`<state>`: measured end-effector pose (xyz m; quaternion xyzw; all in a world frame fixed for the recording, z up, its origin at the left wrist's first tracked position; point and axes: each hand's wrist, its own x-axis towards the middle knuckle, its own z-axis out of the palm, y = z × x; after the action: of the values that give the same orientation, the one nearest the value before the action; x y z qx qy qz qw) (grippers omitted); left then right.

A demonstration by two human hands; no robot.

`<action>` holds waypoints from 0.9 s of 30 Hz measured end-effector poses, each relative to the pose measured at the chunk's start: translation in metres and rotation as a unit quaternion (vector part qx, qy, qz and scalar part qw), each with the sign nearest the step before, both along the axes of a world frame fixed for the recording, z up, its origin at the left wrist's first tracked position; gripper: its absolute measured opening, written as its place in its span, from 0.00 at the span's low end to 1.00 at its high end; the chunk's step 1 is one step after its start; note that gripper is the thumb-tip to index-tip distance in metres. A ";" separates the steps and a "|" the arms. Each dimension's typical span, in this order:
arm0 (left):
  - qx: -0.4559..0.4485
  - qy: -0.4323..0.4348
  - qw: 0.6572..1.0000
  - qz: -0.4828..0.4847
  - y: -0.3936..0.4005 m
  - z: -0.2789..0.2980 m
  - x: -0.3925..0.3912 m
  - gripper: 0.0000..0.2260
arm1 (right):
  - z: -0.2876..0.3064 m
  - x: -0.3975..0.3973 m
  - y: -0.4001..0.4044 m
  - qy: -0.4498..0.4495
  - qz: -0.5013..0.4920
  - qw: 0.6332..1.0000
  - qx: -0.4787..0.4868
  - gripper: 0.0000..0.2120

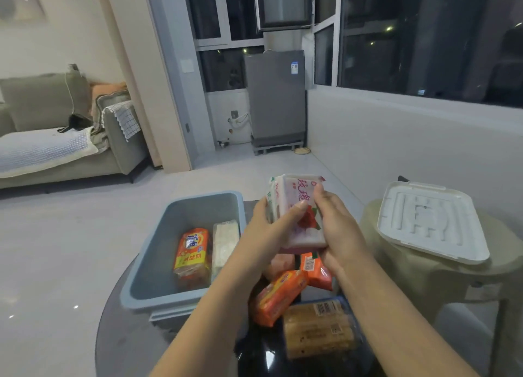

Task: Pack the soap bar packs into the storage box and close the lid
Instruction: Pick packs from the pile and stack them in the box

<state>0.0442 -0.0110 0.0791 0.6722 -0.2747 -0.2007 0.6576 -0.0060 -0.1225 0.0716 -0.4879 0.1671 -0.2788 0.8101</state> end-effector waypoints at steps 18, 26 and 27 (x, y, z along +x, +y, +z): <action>0.132 0.019 0.991 0.016 0.098 0.021 0.071 0.26 | 0.010 0.057 0.083 0.115 0.067 0.979 -0.153 0.16; 0.175 0.204 0.962 -0.051 0.123 0.006 0.098 0.29 | 0.001 0.061 0.071 0.188 0.141 0.878 -0.418 0.12; 0.184 0.220 0.956 -0.056 0.125 0.002 0.100 0.28 | -0.002 0.063 0.071 0.203 0.145 0.862 -0.440 0.15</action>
<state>0.1443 0.1138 0.0813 0.7044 -0.1189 -0.4274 0.5540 0.0573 -0.0515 0.0695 -0.8584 0.1155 -0.0976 0.4901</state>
